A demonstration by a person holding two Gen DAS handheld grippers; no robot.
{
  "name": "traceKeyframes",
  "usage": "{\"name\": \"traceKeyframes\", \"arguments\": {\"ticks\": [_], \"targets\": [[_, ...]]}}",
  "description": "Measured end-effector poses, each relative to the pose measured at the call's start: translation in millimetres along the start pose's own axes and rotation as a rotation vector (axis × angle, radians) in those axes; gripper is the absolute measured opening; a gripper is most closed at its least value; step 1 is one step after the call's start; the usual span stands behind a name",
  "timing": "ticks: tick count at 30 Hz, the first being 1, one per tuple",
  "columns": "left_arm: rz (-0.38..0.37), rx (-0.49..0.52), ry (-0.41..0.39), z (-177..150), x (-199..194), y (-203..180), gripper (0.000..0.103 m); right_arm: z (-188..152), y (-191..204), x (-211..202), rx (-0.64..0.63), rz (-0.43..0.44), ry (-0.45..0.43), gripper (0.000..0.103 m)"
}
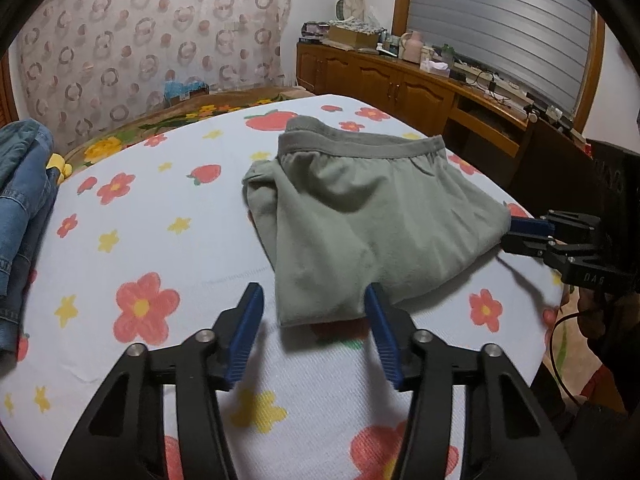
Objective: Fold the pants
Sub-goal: 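Close both grippers on the folded edge of the shorts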
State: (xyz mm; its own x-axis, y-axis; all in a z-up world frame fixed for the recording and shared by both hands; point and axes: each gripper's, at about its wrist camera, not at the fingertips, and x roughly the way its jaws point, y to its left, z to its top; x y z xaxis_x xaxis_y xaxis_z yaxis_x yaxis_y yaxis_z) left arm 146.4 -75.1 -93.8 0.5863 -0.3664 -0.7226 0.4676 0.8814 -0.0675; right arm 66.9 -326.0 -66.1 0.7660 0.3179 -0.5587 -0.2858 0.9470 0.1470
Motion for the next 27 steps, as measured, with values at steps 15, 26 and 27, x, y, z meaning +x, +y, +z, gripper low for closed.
{"name": "traceKeyframes", "arguments": {"ticks": [15,26,27], "targets": [[0.006,0.016,0.012,1.8,6.2,-0.7,0.031,-2.8,-2.5,-8.4,-0.028,0.028,-0.007,0.003],[0.004,0.008,0.01,2.4,7.2,-0.7,0.03,-5.7,-10.5,-16.8,-0.013,-0.043,-0.023,0.001],[0.004,0.008,0.01,2.2,7.2,-0.7,0.03,-7.0,-10.8,-14.9,-0.013,-0.043,-0.014,0.001]]}}
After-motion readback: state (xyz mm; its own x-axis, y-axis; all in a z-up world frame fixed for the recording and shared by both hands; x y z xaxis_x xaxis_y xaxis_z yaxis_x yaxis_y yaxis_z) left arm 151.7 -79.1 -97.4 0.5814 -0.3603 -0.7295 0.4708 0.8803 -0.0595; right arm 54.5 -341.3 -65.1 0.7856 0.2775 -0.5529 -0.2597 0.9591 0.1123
